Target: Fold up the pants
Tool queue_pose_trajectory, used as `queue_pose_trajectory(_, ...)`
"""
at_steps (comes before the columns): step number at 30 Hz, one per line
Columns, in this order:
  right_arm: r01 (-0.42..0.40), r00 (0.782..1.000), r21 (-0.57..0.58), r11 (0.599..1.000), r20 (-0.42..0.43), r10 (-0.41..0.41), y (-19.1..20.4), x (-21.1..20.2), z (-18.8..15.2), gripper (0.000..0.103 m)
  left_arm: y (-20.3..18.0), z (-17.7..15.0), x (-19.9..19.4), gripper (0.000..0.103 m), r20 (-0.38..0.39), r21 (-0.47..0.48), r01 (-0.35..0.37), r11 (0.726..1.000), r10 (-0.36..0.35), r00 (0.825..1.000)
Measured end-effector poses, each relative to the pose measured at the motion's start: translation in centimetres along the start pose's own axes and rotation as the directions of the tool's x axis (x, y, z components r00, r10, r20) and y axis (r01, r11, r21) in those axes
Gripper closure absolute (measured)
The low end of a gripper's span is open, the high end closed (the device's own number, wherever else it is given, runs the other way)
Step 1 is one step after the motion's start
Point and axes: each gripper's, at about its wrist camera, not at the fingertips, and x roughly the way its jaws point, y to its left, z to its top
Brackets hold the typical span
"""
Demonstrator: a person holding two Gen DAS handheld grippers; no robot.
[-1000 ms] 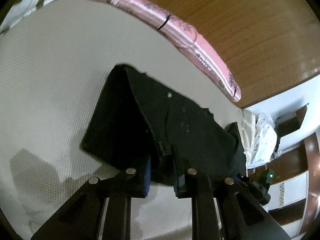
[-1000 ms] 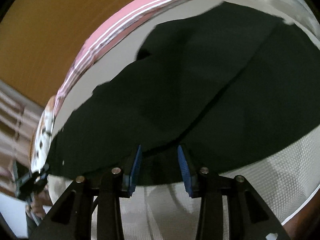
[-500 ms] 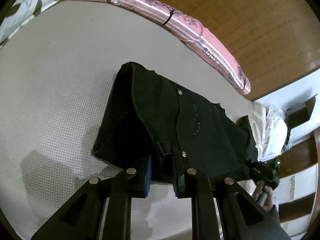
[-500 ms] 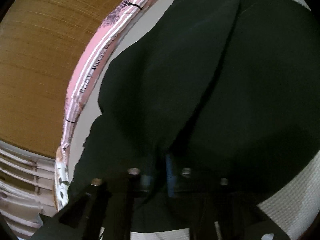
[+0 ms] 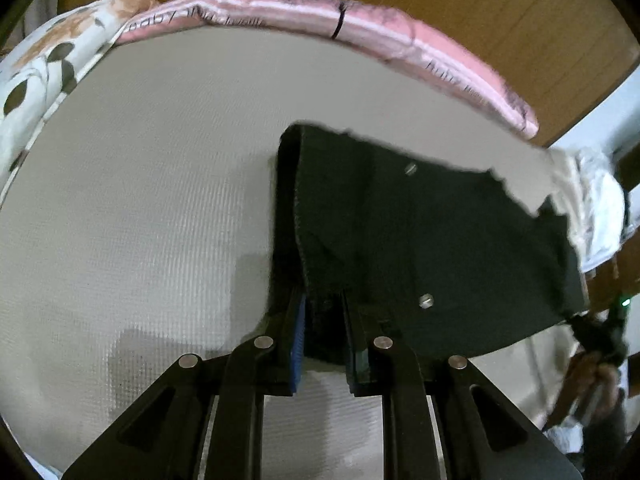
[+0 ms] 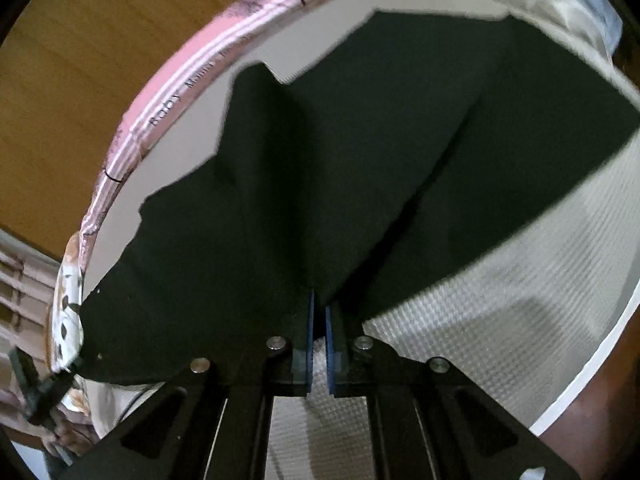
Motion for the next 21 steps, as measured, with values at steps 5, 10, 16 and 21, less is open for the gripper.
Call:
queue_pose_trajectory(5,-0.036,0.999,0.022,0.999,-0.018,0.036,-0.7,0.1,0.3,0.094,0.4,-0.3,-0.1,0.081,0.014,-0.036,0.004,0.999,-0.004,1.000)
queue_pose_trajectory(10,-0.048,0.997,0.009,0.999,-0.055,0.049,-0.4,-0.5,0.9,0.072,-0.2,-0.4,-1.3,0.072,-0.008,-0.014,-0.027,1.000,0.027,1.000)
queue_pose_trajectory(16,-0.023,0.997,-0.078,0.997,-0.070,0.018,-0.8,-2.7,2.5,0.058,-2.0,-0.9,-5.1,0.069,0.080,0.062,-0.095,0.994,0.090,0.993)
queue_pose_trajectory(21,-0.043,0.999,-0.021,0.999,-0.013,0.043,-3.3,-5.1,3.6,0.058,-6.9,-0.5,-6.1,0.063,0.135,0.141,0.024,0.990,-0.043,0.990)
